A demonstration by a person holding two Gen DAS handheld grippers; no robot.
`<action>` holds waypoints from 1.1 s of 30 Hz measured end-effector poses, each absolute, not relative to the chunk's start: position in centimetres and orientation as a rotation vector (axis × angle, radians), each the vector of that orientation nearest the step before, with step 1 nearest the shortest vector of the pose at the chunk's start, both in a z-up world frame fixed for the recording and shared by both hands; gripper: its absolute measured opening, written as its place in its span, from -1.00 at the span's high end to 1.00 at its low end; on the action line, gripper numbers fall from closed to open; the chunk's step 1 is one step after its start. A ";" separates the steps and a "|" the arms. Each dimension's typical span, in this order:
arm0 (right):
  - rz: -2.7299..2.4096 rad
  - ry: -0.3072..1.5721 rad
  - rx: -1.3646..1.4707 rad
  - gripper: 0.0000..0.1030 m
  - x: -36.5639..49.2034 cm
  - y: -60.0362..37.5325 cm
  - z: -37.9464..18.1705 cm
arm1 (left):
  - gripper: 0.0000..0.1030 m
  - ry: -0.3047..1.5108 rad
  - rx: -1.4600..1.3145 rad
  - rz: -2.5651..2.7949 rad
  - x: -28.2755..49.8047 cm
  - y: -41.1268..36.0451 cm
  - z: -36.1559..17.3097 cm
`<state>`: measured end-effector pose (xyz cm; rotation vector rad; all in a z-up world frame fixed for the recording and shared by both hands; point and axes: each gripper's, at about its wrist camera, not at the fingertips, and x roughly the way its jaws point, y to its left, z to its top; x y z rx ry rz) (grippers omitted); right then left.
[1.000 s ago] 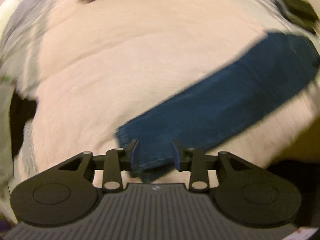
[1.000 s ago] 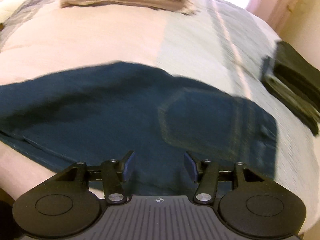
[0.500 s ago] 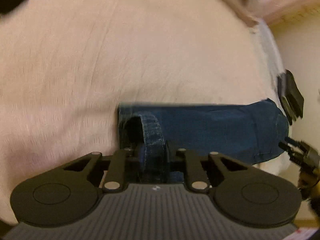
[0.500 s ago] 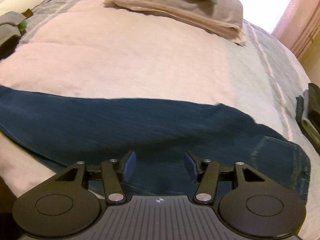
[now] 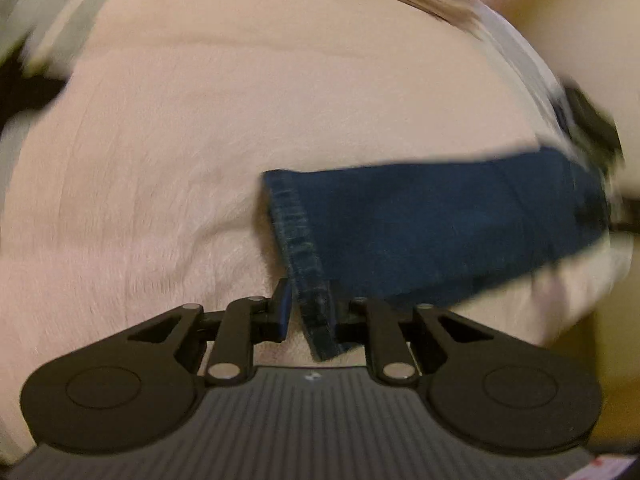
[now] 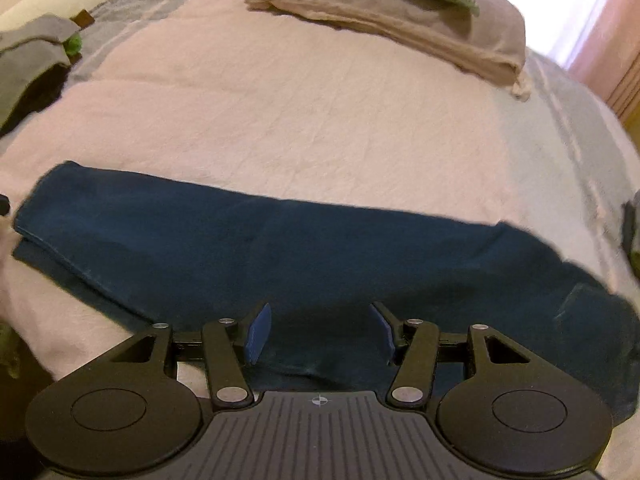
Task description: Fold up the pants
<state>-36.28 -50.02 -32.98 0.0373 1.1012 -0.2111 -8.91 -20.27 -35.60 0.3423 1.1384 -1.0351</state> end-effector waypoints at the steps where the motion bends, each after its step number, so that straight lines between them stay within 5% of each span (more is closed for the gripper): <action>1: -0.191 1.103 0.058 0.01 -36.2 -49.5 -33.1 | 0.74 1.081 0.409 -1.090 -10.0 -20.8 -35.3; 11: 0.099 1.116 -0.215 0.01 -34.9 -42.1 -36.9 | 0.63 0.642 1.142 -1.307 -17.5 -23.1 -39.0; 17: 0.166 1.114 -0.430 0.01 -35.2 -40.2 -39.4 | 0.90 0.650 1.091 -1.297 -17.6 -22.8 -38.1; 22: 0.198 1.111 -0.522 0.01 -35.8 -39.7 -40.2 | 0.95 0.680 0.995 -1.326 -17.9 -20.8 -34.7; 33: 0.172 1.077 -0.581 0.19 -35.2 -39.2 -41.8 | 1.00 0.655 1.074 -1.337 -18.1 -20.2 -37.6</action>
